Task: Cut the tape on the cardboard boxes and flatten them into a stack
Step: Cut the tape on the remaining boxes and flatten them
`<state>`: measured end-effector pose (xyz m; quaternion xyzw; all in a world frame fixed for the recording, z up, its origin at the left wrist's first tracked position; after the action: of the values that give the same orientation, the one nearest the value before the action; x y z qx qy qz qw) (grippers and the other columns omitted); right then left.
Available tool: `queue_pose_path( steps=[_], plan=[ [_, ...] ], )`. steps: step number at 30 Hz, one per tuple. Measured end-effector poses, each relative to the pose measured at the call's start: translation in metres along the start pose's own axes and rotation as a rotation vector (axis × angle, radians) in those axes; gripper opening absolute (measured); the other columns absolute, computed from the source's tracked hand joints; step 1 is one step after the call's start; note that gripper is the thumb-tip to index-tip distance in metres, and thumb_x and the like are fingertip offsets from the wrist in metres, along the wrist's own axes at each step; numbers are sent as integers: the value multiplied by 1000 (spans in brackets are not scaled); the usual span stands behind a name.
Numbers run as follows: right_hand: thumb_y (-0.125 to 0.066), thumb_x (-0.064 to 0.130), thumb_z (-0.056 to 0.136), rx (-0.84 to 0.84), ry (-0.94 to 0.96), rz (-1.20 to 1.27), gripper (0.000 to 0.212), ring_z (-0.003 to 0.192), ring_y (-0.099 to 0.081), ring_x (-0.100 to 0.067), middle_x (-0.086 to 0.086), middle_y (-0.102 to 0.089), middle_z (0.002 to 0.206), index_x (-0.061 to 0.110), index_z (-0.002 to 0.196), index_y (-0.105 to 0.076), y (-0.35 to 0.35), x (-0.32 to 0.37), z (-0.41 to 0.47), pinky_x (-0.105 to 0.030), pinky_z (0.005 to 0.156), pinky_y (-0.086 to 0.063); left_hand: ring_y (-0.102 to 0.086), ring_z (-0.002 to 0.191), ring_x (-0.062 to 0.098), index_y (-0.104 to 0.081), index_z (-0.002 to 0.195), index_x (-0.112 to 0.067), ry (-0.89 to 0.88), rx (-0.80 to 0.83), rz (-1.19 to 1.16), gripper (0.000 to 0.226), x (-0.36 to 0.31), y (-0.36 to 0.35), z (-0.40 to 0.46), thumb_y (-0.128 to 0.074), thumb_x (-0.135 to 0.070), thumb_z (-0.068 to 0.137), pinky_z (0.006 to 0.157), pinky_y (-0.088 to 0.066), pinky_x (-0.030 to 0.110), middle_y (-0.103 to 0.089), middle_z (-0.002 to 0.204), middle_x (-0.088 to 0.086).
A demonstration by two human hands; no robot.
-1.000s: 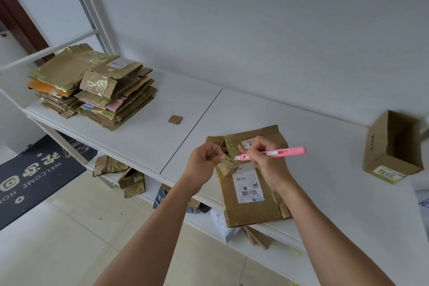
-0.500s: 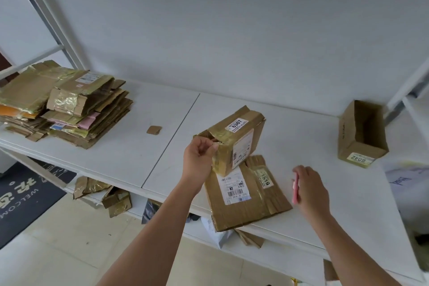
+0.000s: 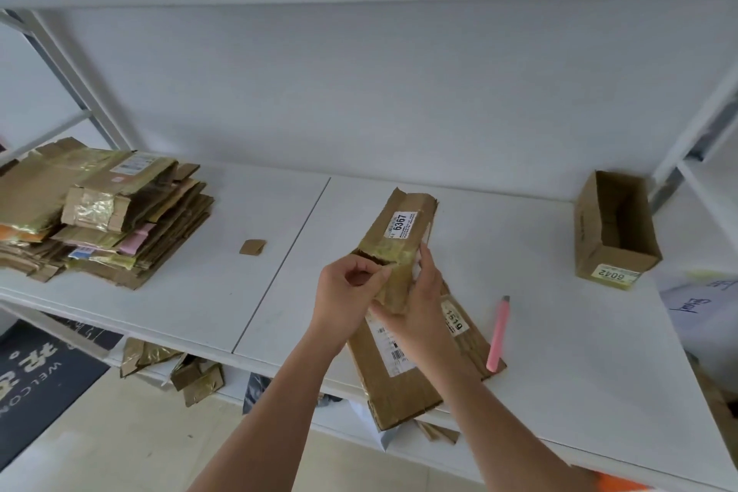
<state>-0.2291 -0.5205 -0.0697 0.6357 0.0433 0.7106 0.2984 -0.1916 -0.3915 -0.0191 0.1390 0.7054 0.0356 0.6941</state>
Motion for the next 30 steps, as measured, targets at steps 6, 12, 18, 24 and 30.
queue_pose_path(
  steps=[6, 12, 18, 24, 30],
  plan=[
    [-68, 19, 89, -75, -40, 49, 71, 116, -58, -12, 1, -56, 129, 28, 145, -25, 9, -3, 4, -40, 95, -55, -52, 84, 6, -59, 106, -17, -221, -176, 499, 33, -6, 24, -17, -79, -15, 79, 67, -44, 21, -53, 103, -9],
    [-70, 11, 89, 11, -36, 156, 69, 97, -65, 2, 18, -62, 107, 30, 144, -32, 17, 8, 7, -18, 79, -56, -47, 124, 17, -30, 149, -25, -59, 28, 410, 75, 20, 18, -9, -67, -12, 86, 95, -44, 25, -42, 141, 0],
    [-63, 9, 90, 204, -16, 194, 63, 88, -66, 2, 16, -69, 97, 42, 140, -43, 26, 30, 13, -19, 70, -55, -59, 84, -3, -42, 144, -20, -11, 62, 237, 57, 10, 14, -4, -41, 7, 94, 60, -43, 2, -63, 106, -5],
    [-50, 3, 97, 278, 31, 145, 27, 61, -54, 2, 25, -60, 70, 27, 95, -63, 40, 38, 11, -15, 60, -43, -65, 88, 20, -55, 107, -17, 68, -40, 146, 22, 9, 34, 1, -39, -2, 100, 64, -47, 23, -64, 92, -3],
    [-58, 27, 98, 4, -21, 186, 16, 64, -57, 3, 19, -64, 69, 19, 92, -71, 56, 22, 10, -13, 62, -44, -67, 95, 26, -58, 101, -24, 120, -47, -148, 23, 11, 35, -4, -50, -3, 99, 75, -58, 38, -68, 98, 0]
  ],
)
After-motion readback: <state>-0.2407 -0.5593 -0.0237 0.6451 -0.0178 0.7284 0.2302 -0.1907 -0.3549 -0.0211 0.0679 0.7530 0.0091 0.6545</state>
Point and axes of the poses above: each hand's wrist, its own z-axis towards the middle knuckle, its own y-axis out of the back of the hand, x = y × z, the point moved 7 cm from there along z, towards the middle knuckle
